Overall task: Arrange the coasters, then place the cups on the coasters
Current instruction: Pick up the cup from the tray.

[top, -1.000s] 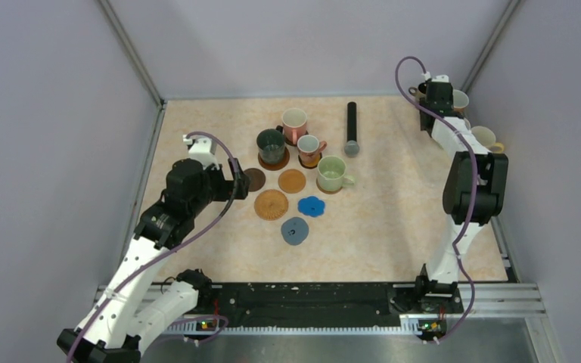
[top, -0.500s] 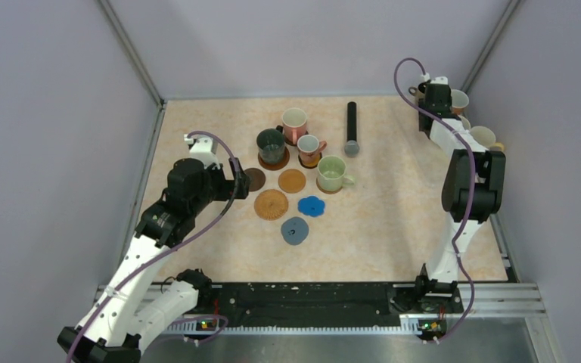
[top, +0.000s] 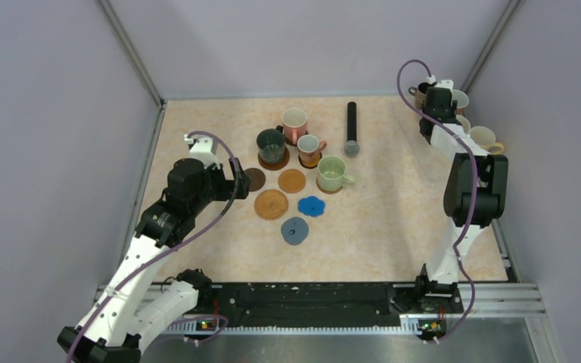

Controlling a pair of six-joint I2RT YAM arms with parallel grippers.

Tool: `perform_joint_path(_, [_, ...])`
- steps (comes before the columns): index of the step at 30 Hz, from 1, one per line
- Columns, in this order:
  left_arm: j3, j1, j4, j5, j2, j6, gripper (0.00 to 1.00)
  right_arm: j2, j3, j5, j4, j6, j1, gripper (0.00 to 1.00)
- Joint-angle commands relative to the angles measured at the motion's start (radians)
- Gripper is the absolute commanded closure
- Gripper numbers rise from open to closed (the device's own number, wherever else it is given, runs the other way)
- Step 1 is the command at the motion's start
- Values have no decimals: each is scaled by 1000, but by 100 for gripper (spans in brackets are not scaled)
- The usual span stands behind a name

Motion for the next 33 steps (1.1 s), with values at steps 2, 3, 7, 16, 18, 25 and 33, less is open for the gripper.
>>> perform_joint_path(2, [3,-2,31,15,7,-1,3,-58,-27,69,100,14,-12,51])
perform_joint_path(3, [3,-3,32,17,7,-1,3,-61,-34,68,113,10,-12,51])
perform_joint_path(7, [4,-3,32,21,10,-1,3,-35,-16,66,122,-10,-12,49])
perform_joint_path(16, [4,-3,31,15,10,0,3,35,47,41,79,-9,-12,49])
perform_joint_path(18, [3,-3,31,15,10,0,3,42,51,32,71,-5,-12,49])
perform_joint_path(25, [3,-3,29,13,8,0,3,71,66,28,52,-13,-12,49])
perform_joint_path(33, [3,-2,28,10,8,0,3,109,93,29,35,-32,-15,53])
